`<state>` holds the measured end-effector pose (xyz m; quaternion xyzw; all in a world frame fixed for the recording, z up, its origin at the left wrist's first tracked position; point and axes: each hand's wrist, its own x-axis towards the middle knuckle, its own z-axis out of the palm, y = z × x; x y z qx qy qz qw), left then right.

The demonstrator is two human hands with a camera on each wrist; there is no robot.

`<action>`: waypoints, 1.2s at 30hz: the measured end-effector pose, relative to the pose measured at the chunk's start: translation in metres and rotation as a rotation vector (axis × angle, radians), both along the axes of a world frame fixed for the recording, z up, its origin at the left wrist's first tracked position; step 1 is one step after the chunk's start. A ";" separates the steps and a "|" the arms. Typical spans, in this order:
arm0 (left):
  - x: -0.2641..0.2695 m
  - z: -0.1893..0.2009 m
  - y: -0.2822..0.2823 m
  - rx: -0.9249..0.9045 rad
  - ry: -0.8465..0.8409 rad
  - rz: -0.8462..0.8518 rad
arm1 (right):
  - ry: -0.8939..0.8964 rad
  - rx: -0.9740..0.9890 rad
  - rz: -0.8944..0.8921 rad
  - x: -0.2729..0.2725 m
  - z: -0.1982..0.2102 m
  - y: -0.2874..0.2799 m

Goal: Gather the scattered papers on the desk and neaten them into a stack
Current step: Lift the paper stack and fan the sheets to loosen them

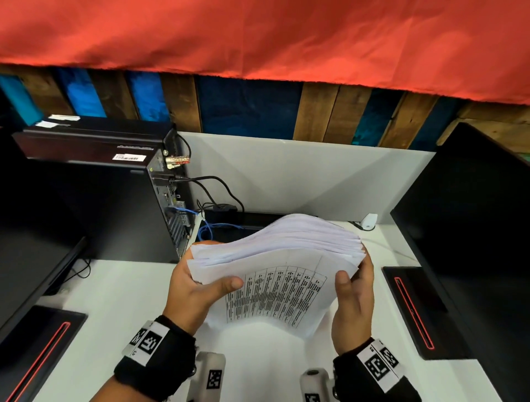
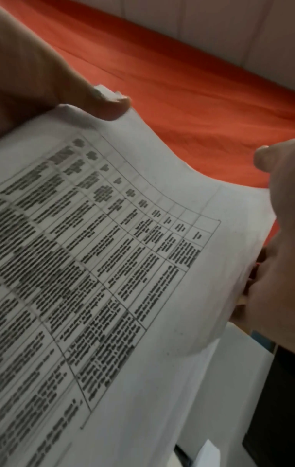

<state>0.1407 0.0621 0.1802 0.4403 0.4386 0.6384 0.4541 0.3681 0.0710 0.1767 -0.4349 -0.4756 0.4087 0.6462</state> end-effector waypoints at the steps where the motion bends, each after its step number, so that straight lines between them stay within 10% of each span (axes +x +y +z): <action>1: -0.001 -0.001 0.001 -0.005 0.009 0.003 | 0.010 -0.011 -0.001 0.000 0.001 0.000; 36: -0.036 -0.015 0.004 -0.217 0.088 -0.117 | -0.124 -0.362 0.255 0.012 -0.012 0.019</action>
